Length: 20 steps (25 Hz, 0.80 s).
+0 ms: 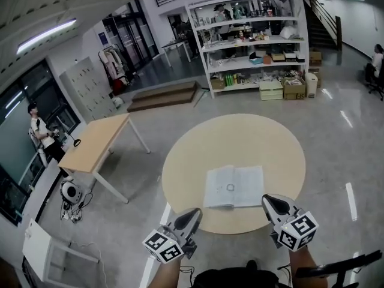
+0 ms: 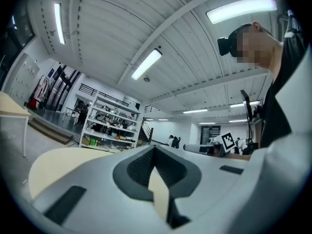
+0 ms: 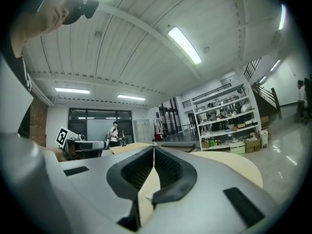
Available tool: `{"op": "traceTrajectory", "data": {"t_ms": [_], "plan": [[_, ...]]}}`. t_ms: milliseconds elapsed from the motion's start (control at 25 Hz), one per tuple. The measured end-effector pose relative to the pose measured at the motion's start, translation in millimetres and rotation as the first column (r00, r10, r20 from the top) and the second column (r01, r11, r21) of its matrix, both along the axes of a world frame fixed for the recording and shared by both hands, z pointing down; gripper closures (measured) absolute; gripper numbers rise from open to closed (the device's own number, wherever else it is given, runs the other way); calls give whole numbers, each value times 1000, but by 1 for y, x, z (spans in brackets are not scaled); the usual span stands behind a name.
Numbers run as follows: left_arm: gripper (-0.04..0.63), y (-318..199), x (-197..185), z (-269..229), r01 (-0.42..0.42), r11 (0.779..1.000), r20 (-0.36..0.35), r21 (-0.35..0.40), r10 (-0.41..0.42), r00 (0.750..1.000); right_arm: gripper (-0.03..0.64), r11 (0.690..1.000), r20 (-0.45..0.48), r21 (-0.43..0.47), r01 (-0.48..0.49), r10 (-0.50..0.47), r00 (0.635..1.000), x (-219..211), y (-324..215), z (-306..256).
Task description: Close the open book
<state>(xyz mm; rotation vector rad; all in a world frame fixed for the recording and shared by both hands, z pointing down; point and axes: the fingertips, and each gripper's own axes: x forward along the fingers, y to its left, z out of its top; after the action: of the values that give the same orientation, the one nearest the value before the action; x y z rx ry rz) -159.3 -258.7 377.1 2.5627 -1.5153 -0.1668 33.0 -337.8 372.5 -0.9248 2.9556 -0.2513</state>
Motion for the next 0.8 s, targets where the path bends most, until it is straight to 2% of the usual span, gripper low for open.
{"op": "traceTrajectory", "data": {"t_ms": [360, 640, 800], "plan": [[598, -67, -30, 16, 28, 999, -11, -37, -28, 1000, 617, 998, -9, -45, 35, -36, 999, -39, -70, 20], [598, -102, -90, 30, -13, 999, 28, -31, 14, 999, 615, 1000, -43, -25, -18, 16, 999, -95, -103, 31], [598, -123, -115, 37, -59, 996, 4, -61, 59, 998, 600, 997, -75, -44, -57, 54, 996, -124, -118, 34]]}}
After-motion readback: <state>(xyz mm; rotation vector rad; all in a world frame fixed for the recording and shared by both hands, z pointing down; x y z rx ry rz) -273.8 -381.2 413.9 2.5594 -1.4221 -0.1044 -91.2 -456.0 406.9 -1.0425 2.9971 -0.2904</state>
